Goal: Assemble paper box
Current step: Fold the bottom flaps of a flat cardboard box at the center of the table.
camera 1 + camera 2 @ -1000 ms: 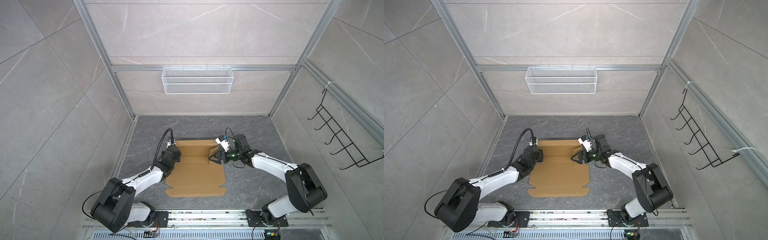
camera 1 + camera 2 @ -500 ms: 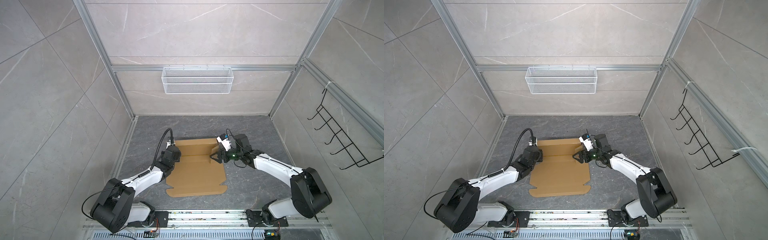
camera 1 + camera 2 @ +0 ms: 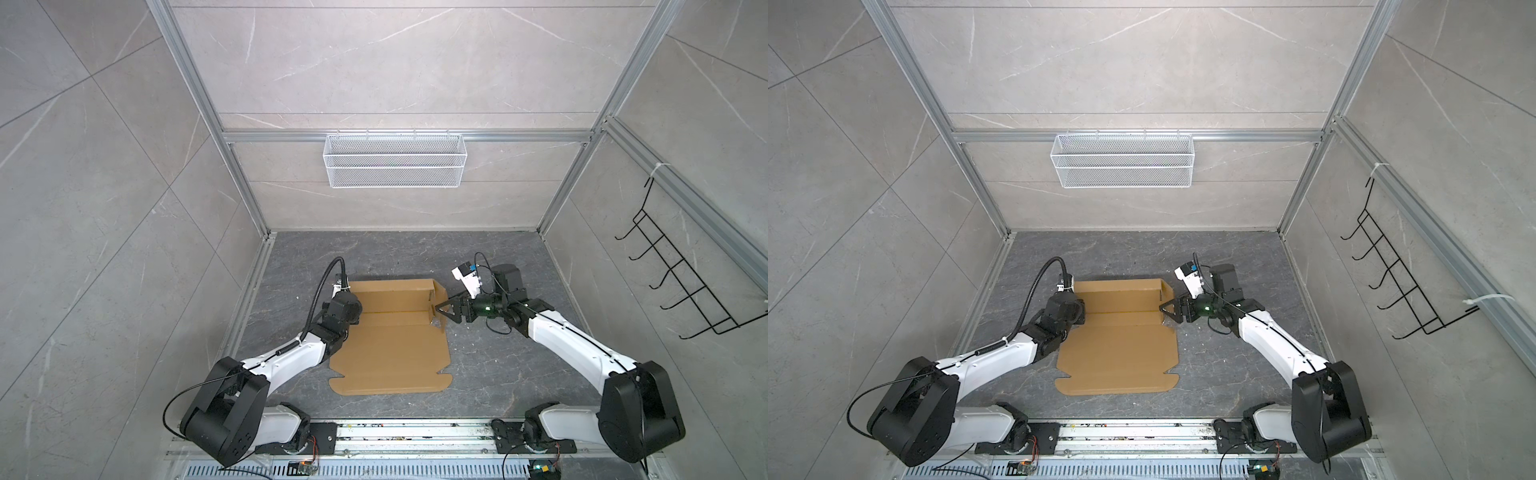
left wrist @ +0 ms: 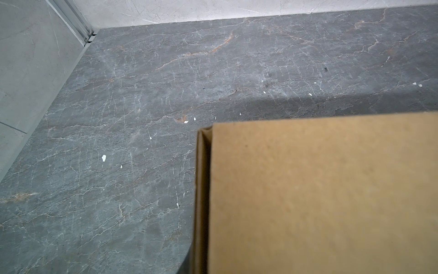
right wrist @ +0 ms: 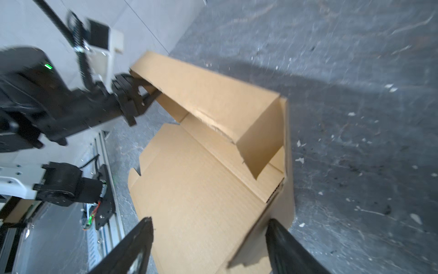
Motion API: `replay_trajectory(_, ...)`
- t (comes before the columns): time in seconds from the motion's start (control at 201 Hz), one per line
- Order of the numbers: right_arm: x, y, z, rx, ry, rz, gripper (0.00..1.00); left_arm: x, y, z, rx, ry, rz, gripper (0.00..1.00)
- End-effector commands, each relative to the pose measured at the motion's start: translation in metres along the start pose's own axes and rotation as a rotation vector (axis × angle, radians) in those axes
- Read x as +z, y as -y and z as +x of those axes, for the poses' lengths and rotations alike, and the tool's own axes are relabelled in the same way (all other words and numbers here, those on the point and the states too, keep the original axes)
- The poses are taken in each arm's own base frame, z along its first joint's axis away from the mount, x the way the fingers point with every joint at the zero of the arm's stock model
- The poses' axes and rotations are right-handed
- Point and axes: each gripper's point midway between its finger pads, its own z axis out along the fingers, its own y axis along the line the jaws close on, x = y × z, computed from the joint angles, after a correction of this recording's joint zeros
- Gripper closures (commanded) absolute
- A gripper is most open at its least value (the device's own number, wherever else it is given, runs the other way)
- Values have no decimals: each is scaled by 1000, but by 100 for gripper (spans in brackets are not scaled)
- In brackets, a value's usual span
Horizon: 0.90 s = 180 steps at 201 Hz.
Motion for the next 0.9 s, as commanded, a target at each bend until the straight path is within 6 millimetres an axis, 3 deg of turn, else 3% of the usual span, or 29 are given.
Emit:
replay_trajectory(0.0, -17, -16, -26, 4, 56, -62, 23, 0, -1, -6, 53, -5, -14, 100)
replay_trajectory(0.07, -31, 3, -41, 52, 111, 13, 22, 0, -2, -5, 53, -6, -13, 100)
replay_trajectory(0.169, -58, 60, -56, 207, 190, 196, 25, 0, -1, -4, 52, -5, -10, 100)
replay_trajectory(0.239, -63, 98, -49, 298, 164, 324, 29, 0, -1, -4, 52, -6, -8, 100)
replay_trajectory(0.398, -52, 141, -23, 338, 52, 455, 32, 0, -1, -5, 55, -5, -9, 100)
replay_trajectory(0.597, -22, 152, -6, 252, -25, 416, 32, 1, 0, -4, 56, -8, -4, 100)
replay_trajectory(0.891, 22, 120, 36, 78, -213, 334, 32, 0, -1, -4, 45, -13, -10, 100)
